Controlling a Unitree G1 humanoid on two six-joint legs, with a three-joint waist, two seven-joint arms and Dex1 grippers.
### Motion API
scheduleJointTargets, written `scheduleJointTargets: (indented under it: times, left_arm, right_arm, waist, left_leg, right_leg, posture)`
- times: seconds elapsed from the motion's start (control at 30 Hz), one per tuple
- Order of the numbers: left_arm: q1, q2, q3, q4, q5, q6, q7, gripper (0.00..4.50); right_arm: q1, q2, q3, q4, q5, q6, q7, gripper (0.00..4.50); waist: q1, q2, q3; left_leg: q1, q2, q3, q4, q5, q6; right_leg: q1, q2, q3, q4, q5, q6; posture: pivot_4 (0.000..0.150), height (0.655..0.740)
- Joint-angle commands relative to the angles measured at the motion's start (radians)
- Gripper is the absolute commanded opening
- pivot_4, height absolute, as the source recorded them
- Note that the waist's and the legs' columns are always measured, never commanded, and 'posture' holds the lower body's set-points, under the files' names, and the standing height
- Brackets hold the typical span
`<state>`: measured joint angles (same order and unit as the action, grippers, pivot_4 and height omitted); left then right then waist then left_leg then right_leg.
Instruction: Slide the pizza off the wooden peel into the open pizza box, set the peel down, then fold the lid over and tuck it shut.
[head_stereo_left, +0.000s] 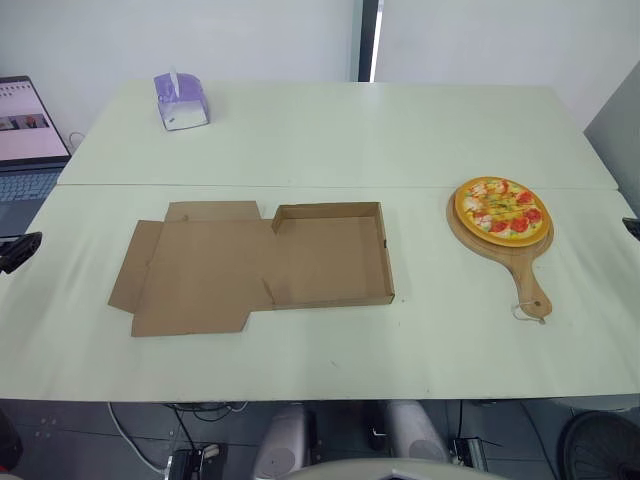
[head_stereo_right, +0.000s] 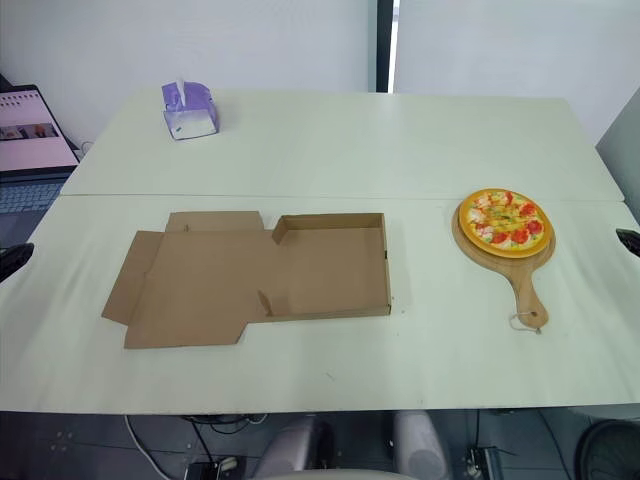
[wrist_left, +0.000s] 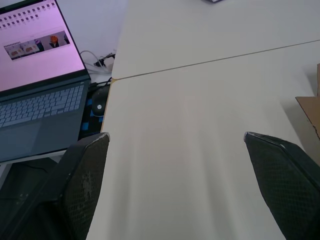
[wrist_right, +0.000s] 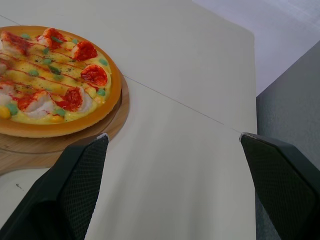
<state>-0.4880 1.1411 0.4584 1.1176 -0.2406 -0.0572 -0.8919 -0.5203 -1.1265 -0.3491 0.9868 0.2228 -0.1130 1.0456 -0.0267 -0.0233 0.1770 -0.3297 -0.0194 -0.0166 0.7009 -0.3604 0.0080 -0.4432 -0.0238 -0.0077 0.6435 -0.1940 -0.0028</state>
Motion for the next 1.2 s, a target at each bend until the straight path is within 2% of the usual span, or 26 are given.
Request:
scheduleJointTargets:
  times: [0.03, 0.33, 0.43, 0.6, 0.87, 1.03, 1.2]
  left_arm:
    - [-0.02, 0.012, 0.015, -0.009, -0.017, -0.009, 0.008, 4.48]
    - [-0.088, 0.003, 0.02, -0.047, -0.051, 0.003, -0.021, 4.48]
    - [-0.161, -0.03, -0.016, -0.133, -0.066, 0.04, -0.076, 4.48]
    - [-0.266, -0.141, -0.108, -0.395, -0.118, 0.195, -0.169, 4.48]
    - [-0.385, -0.404, -0.351, -0.885, -0.223, 0.458, -0.248, 4.48]
    - [-0.445, -0.555, -0.502, -1.047, -0.25, 0.507, -0.303, 4.48]
    - [-0.476, -0.627, -0.601, -1.137, -0.245, 0.496, -0.363, 4.48]
  right_arm:
    - [-0.013, -0.036, -0.03, -0.003, 0.015, -0.004, -0.006, 4.5]
    - [0.054, -0.021, -0.055, -0.08, 0.042, 0.041, -0.003, 4.5]
    - [0.1, -0.003, -0.08, -0.133, 0.072, 0.08, -0.014, 4.5]
    - [0.223, 0.051, -0.108, -0.303, 0.115, 0.16, -0.026, 4.5]
    - [0.531, 0.173, -0.203, -0.822, 0.208, 0.425, -0.137, 4.5]
    - [0.726, 0.312, -0.266, -1.244, 0.309, 0.682, -0.304, 4.5]
    - [0.834, 0.408, -0.254, -1.505, 0.344, 0.856, -0.456, 4.5]
  waist:
    - [0.0, 0.0, 0.0]
    - [0.004, 0.0, 0.0]
    - [0.01, 0.0, 0.0]
    - [0.022, -0.001, 0.0]
    - [0.028, -0.001, 0.0]
    - [0.023, 0.0, 0.0]
    - [0.021, 0.001, -0.001]
  left_leg:
    - [0.0, 0.0, 0.0, 0.0, 0.0, 0.0]
    - [0.0, 0.0, -0.001, 0.0, 0.0, 0.0]
    - [0.0, -0.001, -0.001, 0.0, 0.0, 0.0]
    - [0.0, -0.002, -0.001, 0.0, 0.0, 0.0]
    - [-0.002, -0.002, -0.002, 0.001, 0.0, -0.001]
    - [-0.001, -0.002, -0.002, 0.001, 0.001, -0.001]
    - [-0.001, -0.002, -0.003, 0.001, 0.004, -0.007]
  right_leg:
    - [0.0, 0.0, 0.0, 0.0, 0.0, 0.0]
    - [0.0, 0.0, -0.001, 0.0, 0.0, 0.0]
    - [0.001, -0.001, -0.001, 0.0, 0.0, 0.0]
    - [0.001, -0.001, -0.001, 0.0, 0.0, 0.0]
    - [0.001, -0.001, 0.0, 0.0, 0.0, 0.001]
    - [0.002, 0.001, 0.002, 0.001, -0.001, 0.002]
    - [0.002, 0.002, 0.004, 0.002, -0.002, 0.004]
  posture:
    - [0.15, 0.74]
    - [0.15, 0.74]
    - [0.15, 0.74]
    - [0.15, 0.74]
    - [0.15, 0.74]
    - [0.15, 0.74]
    - [0.15, 0.74]
